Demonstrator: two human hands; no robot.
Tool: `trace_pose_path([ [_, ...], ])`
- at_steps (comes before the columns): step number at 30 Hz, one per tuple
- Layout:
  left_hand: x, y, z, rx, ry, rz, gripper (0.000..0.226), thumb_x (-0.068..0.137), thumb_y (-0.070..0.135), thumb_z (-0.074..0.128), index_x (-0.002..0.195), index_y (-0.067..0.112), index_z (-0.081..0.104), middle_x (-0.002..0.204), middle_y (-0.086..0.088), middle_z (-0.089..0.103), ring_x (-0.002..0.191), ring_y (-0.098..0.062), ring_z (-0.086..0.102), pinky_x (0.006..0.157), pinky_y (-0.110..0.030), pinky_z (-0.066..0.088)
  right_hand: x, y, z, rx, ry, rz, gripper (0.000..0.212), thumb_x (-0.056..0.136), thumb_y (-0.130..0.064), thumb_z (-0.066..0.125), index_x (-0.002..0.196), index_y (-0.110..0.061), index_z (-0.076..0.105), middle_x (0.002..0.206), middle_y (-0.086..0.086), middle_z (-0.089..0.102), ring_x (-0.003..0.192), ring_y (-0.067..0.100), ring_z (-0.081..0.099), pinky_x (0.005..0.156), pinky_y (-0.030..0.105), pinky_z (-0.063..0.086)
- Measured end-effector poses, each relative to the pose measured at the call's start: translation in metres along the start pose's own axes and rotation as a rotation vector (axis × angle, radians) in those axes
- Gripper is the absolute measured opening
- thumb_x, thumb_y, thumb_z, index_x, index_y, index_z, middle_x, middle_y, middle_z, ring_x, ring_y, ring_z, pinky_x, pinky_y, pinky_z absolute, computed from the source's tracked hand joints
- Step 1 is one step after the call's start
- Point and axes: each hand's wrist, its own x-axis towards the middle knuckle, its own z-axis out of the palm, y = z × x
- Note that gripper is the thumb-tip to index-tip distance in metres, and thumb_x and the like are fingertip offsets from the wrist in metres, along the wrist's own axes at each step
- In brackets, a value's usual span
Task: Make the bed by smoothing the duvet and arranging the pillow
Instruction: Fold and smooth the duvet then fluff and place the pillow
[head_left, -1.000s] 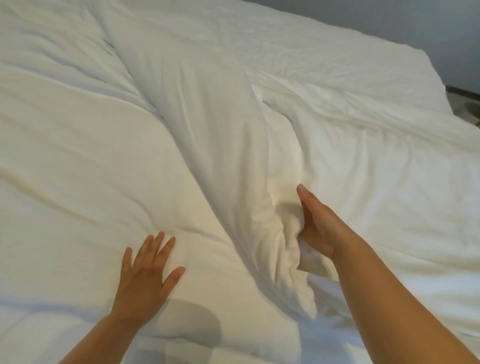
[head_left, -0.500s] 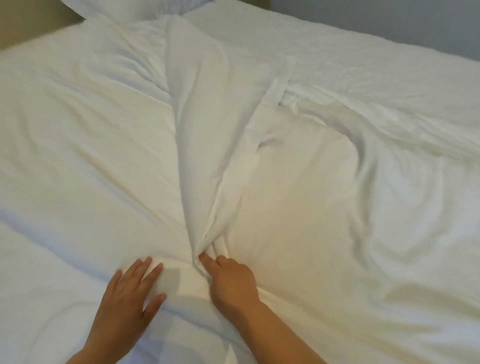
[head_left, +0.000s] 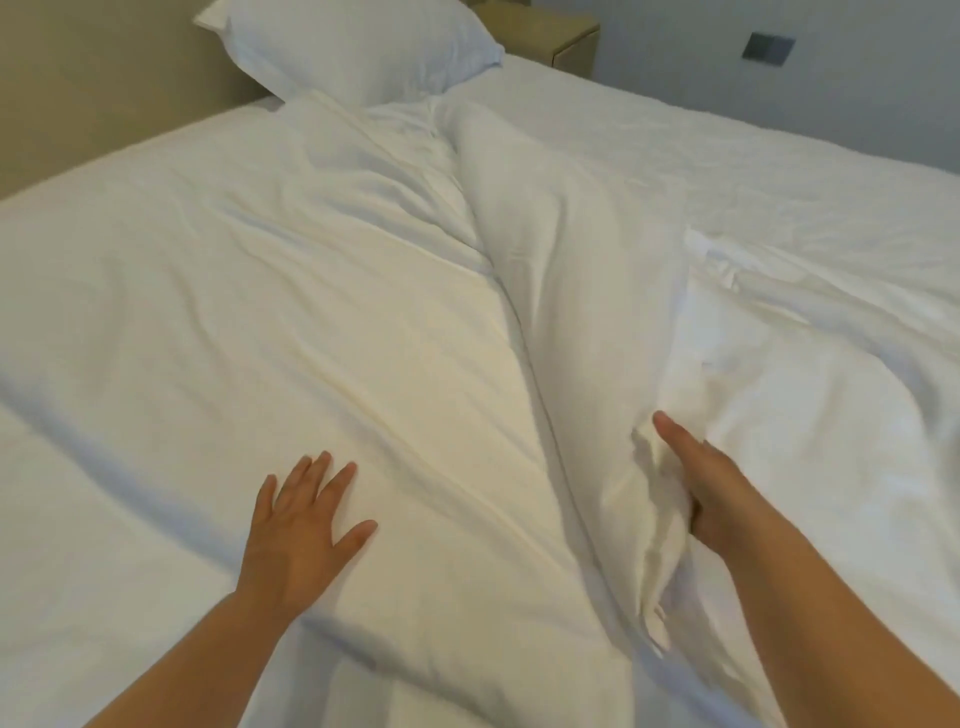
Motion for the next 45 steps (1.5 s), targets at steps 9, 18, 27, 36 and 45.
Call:
trace_pose_path([
  [9, 0.054, -0.157, -0.033, -0.11, -0.149, -0.104, 0.119, 0.035, 0.077, 0.006, 0.146, 0.034, 0.01, 0.157, 0.005, 0.0, 0.145, -0.012, -0.003, 0.113, -0.032, -0.008, 0.015, -0.034, 0.177, -0.792, 0.354, -0.256, 0.042, 0.081, -0.033, 0.055, 0.111, -0.004, 0.057, 0.106, 0.019, 0.061, 0.108, 0.035, 0.057, 0.08, 0.034, 0.042],
  [18, 0.094, -0.162, -0.009, -0.178, -0.288, -0.048, 0.122, 0.033, 0.075, 0.007, 0.146, 0.029, -0.003, 0.157, 0.005, -0.008, 0.144, -0.011, -0.01, 0.113, -0.033, -0.01, -0.006, 0.063, 0.204, -0.957, -0.114, -0.135, 0.031, 0.083, -0.028, 0.051, 0.053, -0.021, 0.042, 0.056, -0.005, 0.053, 0.061, 0.018, 0.054, 0.056, 0.023, 0.036],
  [27, 0.092, -0.162, -0.008, -0.207, -0.225, -0.071, 0.122, 0.035, 0.076, 0.009, 0.146, 0.026, 0.003, 0.157, 0.005, -0.003, 0.145, -0.011, -0.006, 0.111, -0.03, -0.011, 0.082, -0.033, 0.193, 0.343, 0.238, -0.02, 0.046, 0.087, -0.029, 0.059, 0.127, -0.009, 0.05, 0.112, 0.005, 0.066, 0.082, 0.011, 0.063, 0.064, 0.023, 0.055],
  [36, 0.08, -0.164, -0.024, -0.261, -0.133, -0.045, 0.114, 0.047, 0.078, 0.018, 0.14, 0.015, 0.037, 0.149, -0.004, 0.033, 0.141, -0.017, 0.024, 0.112, -0.036, 0.007, 0.005, -0.045, 0.304, -0.761, 0.118, -1.168, 0.04, 0.075, -0.001, 0.052, 0.113, -0.013, 0.057, 0.092, 0.01, 0.069, 0.078, 0.025, 0.068, 0.063, 0.023, 0.045],
  [45, 0.105, -0.281, -0.047, -0.186, 0.214, 0.129, 0.073, 0.094, 0.056, 0.012, 0.108, 0.004, 0.061, 0.11, -0.026, 0.065, 0.11, -0.027, 0.04, 0.11, -0.018, 0.009, -0.007, 0.09, 0.356, -1.268, -0.432, -0.427, 0.063, 0.046, -0.062, 0.054, 0.104, -0.041, 0.065, 0.083, -0.011, 0.06, 0.07, 0.008, 0.059, 0.062, 0.009, 0.042],
])
